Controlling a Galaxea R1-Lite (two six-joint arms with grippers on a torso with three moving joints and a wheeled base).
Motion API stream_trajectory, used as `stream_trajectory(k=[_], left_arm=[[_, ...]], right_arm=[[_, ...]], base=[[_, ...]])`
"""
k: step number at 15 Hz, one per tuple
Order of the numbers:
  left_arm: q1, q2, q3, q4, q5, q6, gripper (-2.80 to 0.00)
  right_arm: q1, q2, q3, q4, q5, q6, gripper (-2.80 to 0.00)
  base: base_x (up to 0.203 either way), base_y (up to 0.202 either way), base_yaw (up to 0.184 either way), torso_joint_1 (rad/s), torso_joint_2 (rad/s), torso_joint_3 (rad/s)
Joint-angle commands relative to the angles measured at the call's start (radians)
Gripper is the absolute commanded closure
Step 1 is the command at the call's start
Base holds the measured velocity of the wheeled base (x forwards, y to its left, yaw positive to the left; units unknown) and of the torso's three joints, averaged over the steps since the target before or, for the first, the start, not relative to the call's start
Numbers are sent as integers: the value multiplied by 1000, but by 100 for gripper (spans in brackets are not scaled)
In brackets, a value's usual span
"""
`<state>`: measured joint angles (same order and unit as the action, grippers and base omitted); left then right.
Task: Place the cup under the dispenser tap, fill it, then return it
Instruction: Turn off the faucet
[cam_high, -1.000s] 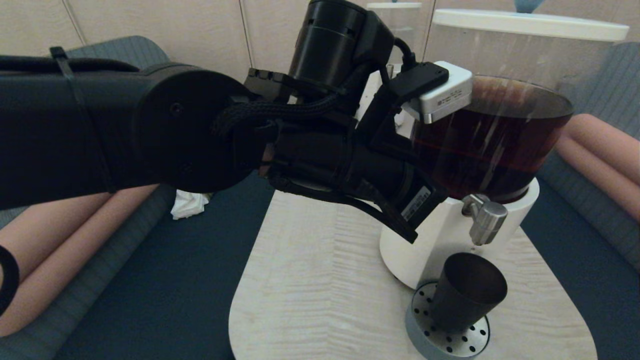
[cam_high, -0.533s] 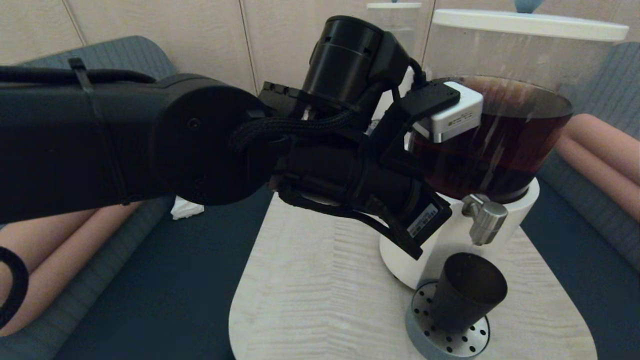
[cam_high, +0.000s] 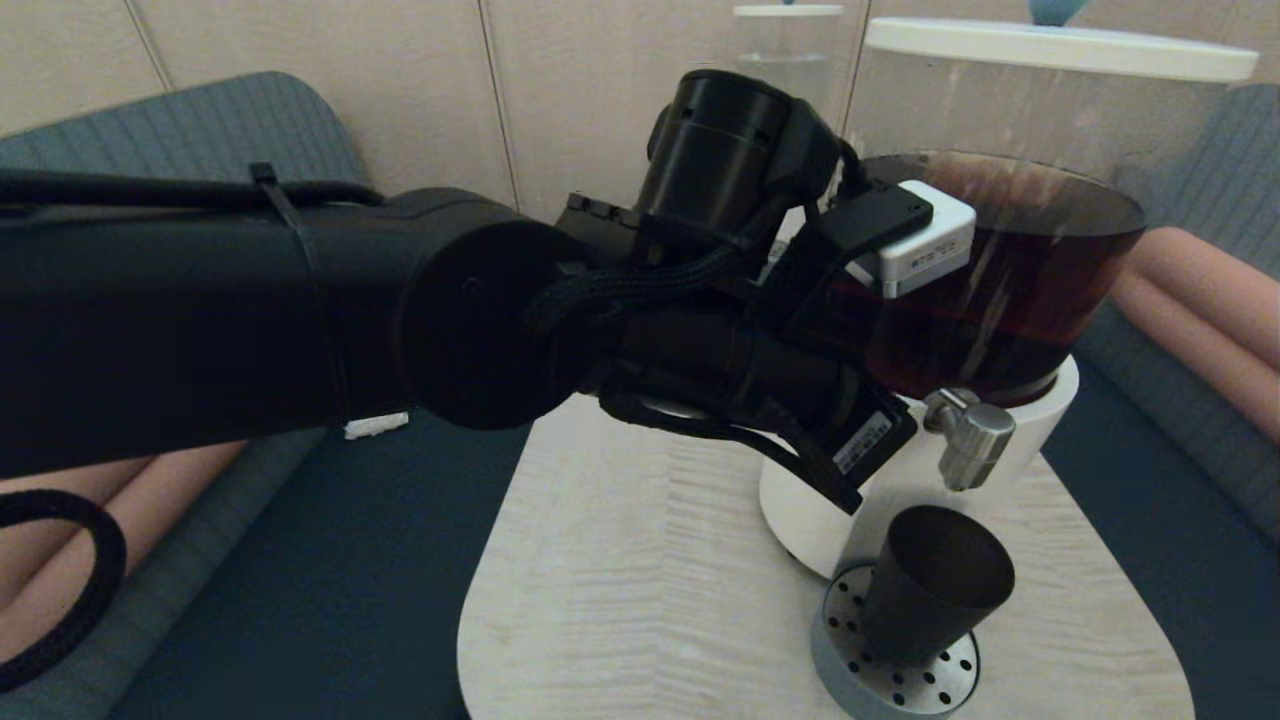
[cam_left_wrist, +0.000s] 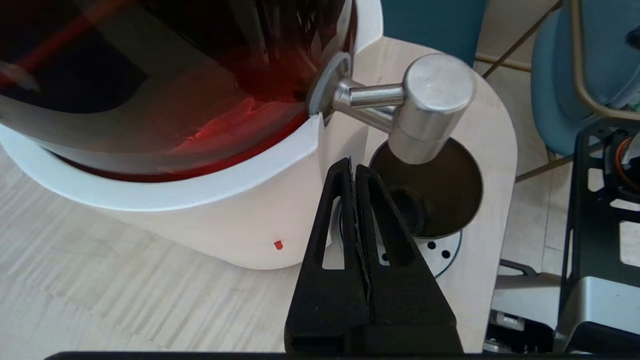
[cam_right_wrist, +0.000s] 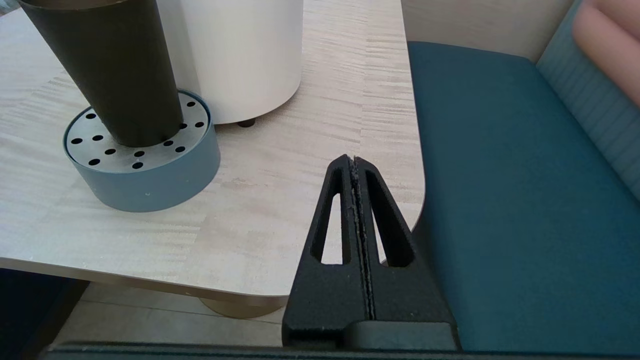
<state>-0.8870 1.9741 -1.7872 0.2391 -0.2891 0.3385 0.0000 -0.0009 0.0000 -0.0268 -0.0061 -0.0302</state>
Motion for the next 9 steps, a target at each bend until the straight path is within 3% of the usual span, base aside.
stream_trajectory(k=[1, 9], left_arm=[[-1, 12, -3, 0, -2, 2, 0], [-16, 57, -37, -69, 0, -1, 0]], right_arm=[[0, -1, 9, -1, 0, 0, 0], [0, -1, 9, -1, 0, 0, 0]], base=[[0, 0, 0, 0, 0, 0], [0, 0, 0, 0, 0, 0]])
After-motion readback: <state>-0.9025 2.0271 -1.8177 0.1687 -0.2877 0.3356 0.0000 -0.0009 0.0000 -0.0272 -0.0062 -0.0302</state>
